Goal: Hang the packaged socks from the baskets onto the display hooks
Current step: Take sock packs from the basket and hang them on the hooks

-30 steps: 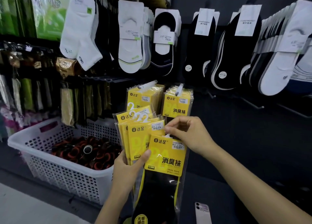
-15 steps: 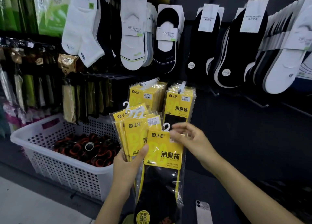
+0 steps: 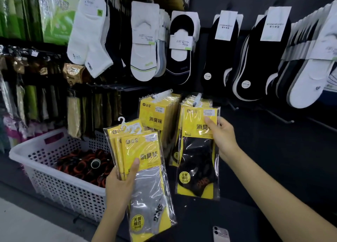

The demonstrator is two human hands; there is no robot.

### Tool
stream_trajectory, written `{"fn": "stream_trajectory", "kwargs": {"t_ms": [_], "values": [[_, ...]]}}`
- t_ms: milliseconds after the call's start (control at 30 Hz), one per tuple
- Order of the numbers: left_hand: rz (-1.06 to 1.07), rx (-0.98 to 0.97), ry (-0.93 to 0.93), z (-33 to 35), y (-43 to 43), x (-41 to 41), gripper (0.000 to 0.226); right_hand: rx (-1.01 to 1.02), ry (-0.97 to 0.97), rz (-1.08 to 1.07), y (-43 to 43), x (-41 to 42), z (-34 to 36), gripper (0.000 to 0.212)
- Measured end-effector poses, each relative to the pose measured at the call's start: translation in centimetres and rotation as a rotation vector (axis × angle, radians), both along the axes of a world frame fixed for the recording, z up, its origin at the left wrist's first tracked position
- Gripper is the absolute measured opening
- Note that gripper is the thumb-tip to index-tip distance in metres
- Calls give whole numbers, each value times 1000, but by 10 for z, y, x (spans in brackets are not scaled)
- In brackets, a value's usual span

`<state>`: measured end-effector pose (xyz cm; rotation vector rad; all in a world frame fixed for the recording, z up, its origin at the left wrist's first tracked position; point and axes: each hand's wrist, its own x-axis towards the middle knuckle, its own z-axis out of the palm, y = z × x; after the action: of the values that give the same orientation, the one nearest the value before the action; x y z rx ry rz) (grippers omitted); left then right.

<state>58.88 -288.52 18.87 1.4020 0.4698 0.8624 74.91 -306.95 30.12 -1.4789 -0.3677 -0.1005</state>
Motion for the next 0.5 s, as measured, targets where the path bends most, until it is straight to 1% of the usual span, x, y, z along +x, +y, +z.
{"fn": "stream_trajectory", "kwargs": {"t_ms": [67, 167, 233, 267, 367, 433, 467, 500], "values": [[25, 1, 3, 0, 4, -1, 27, -37, -15, -9, 10, 13, -3, 7], [37, -22, 1, 0, 8, -1, 25, -23, 20, -30, 22, 30, -12, 9], [23, -32, 7, 0, 8, 0, 25, 8, 54, -78, 28, 39, -17, 3], [13, -39, 8, 0, 8, 0, 26, 10, 64, -126, 30, 41, -18, 4], [-20, -64, 14, -1, 4, 1, 36, -66, 75, -330, 31, 47, -25, 26], [-41, -89, 18, -1, 0, 1, 46, -113, 33, -449, 28, 40, -35, 36], [-48, -107, 14, -1, -2, 1, 47, -119, -1, -480, 25, 33, -40, 39], [-54, -124, 11, 0, -5, 1, 46, -112, -29, -463, 22, 23, -46, 38]]}}
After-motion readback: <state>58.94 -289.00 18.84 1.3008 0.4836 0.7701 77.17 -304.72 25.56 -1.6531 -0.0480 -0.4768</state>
